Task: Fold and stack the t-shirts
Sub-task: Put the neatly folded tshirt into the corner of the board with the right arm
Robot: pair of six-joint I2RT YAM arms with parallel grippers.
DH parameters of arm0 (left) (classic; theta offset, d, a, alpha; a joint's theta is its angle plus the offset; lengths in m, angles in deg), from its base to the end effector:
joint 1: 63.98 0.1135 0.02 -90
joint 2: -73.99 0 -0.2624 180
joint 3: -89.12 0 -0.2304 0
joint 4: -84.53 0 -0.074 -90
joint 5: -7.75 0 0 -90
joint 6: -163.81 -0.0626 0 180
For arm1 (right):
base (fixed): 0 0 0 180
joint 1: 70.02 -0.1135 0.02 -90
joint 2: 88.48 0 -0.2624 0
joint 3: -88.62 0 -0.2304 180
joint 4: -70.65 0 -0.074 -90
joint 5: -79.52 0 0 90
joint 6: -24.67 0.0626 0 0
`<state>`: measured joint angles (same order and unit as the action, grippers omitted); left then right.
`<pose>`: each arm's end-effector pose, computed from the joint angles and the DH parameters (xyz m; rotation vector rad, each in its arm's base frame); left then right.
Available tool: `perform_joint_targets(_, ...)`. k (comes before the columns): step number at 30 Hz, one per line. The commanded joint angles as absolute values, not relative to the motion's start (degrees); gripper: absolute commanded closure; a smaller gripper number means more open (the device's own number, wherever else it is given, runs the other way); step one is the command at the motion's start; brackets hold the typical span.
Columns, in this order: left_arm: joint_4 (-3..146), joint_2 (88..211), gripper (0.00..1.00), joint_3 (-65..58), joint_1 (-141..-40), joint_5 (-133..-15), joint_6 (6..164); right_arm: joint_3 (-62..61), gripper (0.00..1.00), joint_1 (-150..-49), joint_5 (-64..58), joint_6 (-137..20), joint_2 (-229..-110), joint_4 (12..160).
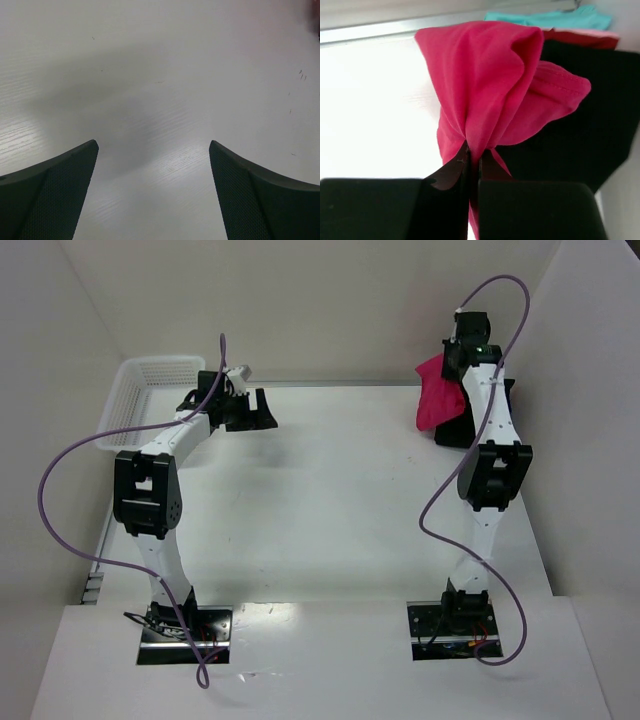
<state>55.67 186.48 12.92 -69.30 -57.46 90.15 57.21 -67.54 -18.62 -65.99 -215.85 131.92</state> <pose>0.4475 -0.0680 0.2414 0.0262 2.2421 -0.6875 0.4973 -0.0304 0.3179 0.1111 2.2657 -0.1902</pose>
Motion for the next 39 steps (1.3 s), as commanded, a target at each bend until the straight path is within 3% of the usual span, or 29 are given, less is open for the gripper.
perform_joint_targets(1, 56.51, 183.77, 0.01, 12.81, -68.90, -55.45, 89.19, 58.72, 1.00, -67.82, -21.73, -68.93, -209.95, 130.92)
perform_joint_targets(9, 56.51, 184.30, 0.01, 12.81, -68.90, -55.45, 89.19, 61.27, 1.00, -63.69, -21.65, -67.71, -209.95, 131.44)
perform_joint_targets(20, 55.46, 186.49, 0.01, 15.26, -68.90, -54.40, 89.19, 52.13, 1.00, -55.52, -17.08, -67.18, -207.92, 127.49)
perform_joint_targets(31, 54.93, 187.02, 0.01, 15.27, -68.90, -54.39, 89.19, 46.59, 0.99, -55.51, -18.83, -66.65, -210.47, 122.57)
perform_joint_targets(32, 54.93, 187.02, 0.01, 15.27, -68.90, -54.39, 89.19, 46.59, 0.95, -55.51, -18.83, -66.65, -211.08, 122.05)
perform_joint_targets(36, 54.40, 187.55, 0.01, 15.88, -68.90, -54.39, 89.19, 46.59, 0.55, -55.51, -20.93, -65.42, -210.22, 120.64)
perform_joint_targets(39, 54.40, 187.55, 0.01, 15.88, -68.90, -54.39, 89.19, 46.59, 0.39, -55.51, -22.08, -64.80, -208.46, 119.85)
